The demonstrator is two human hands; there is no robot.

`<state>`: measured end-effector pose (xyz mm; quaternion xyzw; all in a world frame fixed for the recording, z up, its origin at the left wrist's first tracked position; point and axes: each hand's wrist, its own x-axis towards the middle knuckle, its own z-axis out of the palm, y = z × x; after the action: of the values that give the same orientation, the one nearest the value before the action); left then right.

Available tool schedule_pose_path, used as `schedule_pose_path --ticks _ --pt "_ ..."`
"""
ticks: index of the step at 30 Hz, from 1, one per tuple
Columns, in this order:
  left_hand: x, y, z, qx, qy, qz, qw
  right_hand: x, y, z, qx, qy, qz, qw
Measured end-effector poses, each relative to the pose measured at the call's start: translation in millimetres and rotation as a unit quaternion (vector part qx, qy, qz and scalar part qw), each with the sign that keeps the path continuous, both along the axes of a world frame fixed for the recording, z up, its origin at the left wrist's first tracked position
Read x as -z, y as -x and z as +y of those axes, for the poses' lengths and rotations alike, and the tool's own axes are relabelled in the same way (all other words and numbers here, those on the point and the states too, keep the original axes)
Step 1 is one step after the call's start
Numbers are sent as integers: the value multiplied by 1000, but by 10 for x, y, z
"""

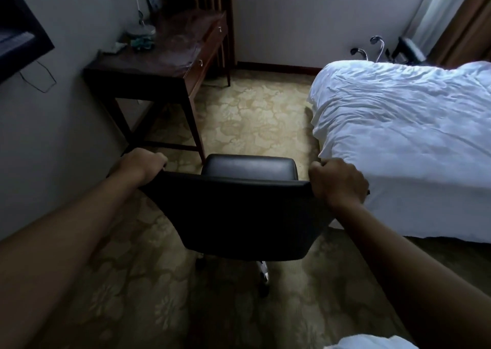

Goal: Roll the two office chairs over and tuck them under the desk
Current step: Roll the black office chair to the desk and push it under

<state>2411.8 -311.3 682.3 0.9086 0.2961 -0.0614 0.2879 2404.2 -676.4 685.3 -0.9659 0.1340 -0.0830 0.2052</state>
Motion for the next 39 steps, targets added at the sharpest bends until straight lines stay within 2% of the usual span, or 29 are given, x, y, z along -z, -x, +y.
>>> schedule_pose_path --ticks 2,6,15,24,27,31,35,39 --pt "10 -213 -31 9 1 16 1000 6 -239 -3 0 0 -5 1000" --pt "-36 -896 -76 -7 1 -12 1000 12 -852 -49 12 4 -2 1000" --pt "-59 -2069 -230 33 -4 27 999 28 -2110 -243 -11 19 -8 1000" --pt "-31 -2635 -654 54 -34 37 997 15 -3135 -627 -48 29 -21 998" --pt "-11 -2751 -858 23 -17 17 999 2 -3480 -785 -72 43 -29 996" --pt "-12 -2857 -1296 -31 -49 -36 998 0 -3936 -1063 -120 13 -91 989" --pt "13 -2998 -1710 -113 -64 -90 987 43 -4441 -1331 -174 3 -123 977" --pt "-20 -3218 -1996 -163 -43 -129 977 74 -4863 -1498 -188 -19 -148 971"
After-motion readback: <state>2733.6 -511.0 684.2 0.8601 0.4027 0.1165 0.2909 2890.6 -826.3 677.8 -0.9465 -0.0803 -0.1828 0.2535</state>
